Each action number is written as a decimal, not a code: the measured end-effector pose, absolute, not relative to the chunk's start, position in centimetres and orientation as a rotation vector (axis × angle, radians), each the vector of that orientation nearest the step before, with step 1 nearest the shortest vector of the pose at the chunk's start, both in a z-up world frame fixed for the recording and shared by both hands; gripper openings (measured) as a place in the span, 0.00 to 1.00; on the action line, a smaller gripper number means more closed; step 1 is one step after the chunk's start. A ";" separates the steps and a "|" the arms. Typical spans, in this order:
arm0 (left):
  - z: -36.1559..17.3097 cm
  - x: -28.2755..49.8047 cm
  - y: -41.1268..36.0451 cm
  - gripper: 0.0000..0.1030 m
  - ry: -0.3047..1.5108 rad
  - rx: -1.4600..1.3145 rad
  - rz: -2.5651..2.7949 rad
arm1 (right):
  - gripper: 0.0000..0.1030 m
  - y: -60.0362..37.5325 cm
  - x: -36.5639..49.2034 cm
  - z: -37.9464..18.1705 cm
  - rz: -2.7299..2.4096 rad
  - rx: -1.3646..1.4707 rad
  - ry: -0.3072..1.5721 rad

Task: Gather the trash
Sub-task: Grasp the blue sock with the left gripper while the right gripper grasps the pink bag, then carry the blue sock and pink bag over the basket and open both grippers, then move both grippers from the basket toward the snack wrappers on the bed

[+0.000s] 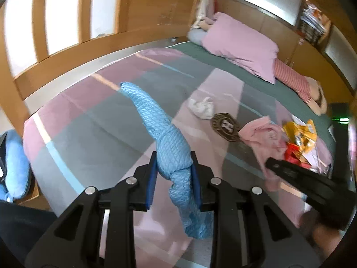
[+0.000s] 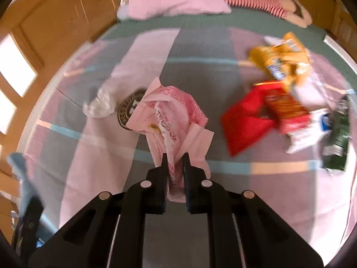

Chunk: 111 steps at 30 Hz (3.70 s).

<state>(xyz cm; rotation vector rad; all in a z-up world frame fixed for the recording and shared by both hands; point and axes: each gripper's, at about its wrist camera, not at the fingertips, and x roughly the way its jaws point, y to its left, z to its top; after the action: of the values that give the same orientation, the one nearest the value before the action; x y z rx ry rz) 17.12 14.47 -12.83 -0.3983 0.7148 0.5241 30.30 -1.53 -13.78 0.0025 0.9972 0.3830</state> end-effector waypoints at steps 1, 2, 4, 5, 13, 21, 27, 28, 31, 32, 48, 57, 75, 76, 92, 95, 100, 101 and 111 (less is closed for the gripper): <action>-12.7 17.2 14.0 0.27 0.707 -0.382 0.506 | 0.13 -3.0 29.2 -12.5 0.386 0.024 0.973; -12.4 17.1 13.4 0.27 0.693 -0.362 0.483 | 0.13 -4.0 28.2 -11.6 0.388 0.038 0.956; -11.6 16.6 11.6 0.27 0.660 -0.316 0.393 | 0.13 -6.8 25.4 -9.4 0.398 0.065 0.917; -11.3 16.2 10.9 0.27 0.656 -0.298 0.365 | 0.13 -7.9 24.1 -8.5 0.401 0.073 0.901; -5.1 8.9 3.4 0.27 0.614 -0.196 0.159 | 0.13 -17.1 11.7 -3.5 0.354 0.069 0.760; 1.2 1.1 -2.6 0.27 0.525 -0.071 0.048 | 0.13 -23.6 2.6 0.5 0.260 0.079 0.634; 3.3 -2.9 -5.1 0.28 0.478 -0.008 -0.007 | 0.13 -26.5 -0.9 1.8 0.251 0.121 0.601; 3.5 -3.4 -5.6 0.28 0.471 0.004 -0.015 | 0.13 -26.7 -1.4 2.0 0.247 0.112 0.596; 3.6 -4.2 -6.5 0.28 0.463 0.028 -0.030 | 0.13 -27.4 -1.6 2.5 0.234 0.106 0.589; 3.7 -4.1 -6.5 0.28 0.465 0.027 -0.035 | 0.13 -27.7 -1.5 2.6 0.235 0.116 0.588; 2.9 -4.0 -7.5 0.28 0.519 0.039 -0.141 | 0.50 -28.6 -2.7 -1.6 0.274 0.053 0.883; -3.3 -2.3 -11.3 0.28 0.810 0.083 -0.447 | 0.61 -33.2 -3.1 0.6 0.159 0.230 0.772; -9.2 -0.1 -11.4 0.90 0.947 0.064 -0.436 | 0.66 -30.7 -0.9 0.5 0.115 0.284 0.824; -9.1 0.1 -11.0 0.90 0.951 0.050 -0.427 | 0.66 -30.3 -0.8 0.5 0.113 0.273 0.825; -8.4 1.2 -8.7 0.90 0.878 0.013 -0.256 | 0.72 -29.7 0.3 -0.2 0.120 0.255 0.827; -8.3 1.5 -8.3 0.90 0.862 0.004 -0.231 | 0.72 -29.7 0.5 -0.4 0.127 0.265 0.813; -8.6 2.0 -7.3 0.90 0.856 -0.032 -0.210 | 0.73 -29.2 1.1 -0.7 0.154 0.284 0.793; -8.6 2.1 -7.1 0.90 0.852 -0.036 -0.202 | 0.75 -29.1 1.3 -0.8 0.158 0.290 0.787; -8.6 9.5 1.6 0.90 0.801 -0.124 0.068 | 0.78 -27.0 11.5 -3.8 0.118 0.313 0.805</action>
<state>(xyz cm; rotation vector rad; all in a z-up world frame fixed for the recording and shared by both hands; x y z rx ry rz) 9.47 1.58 -8.62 -0.1239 0.8012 0.0679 11.55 -27.02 -3.75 0.3131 0.8054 0.1176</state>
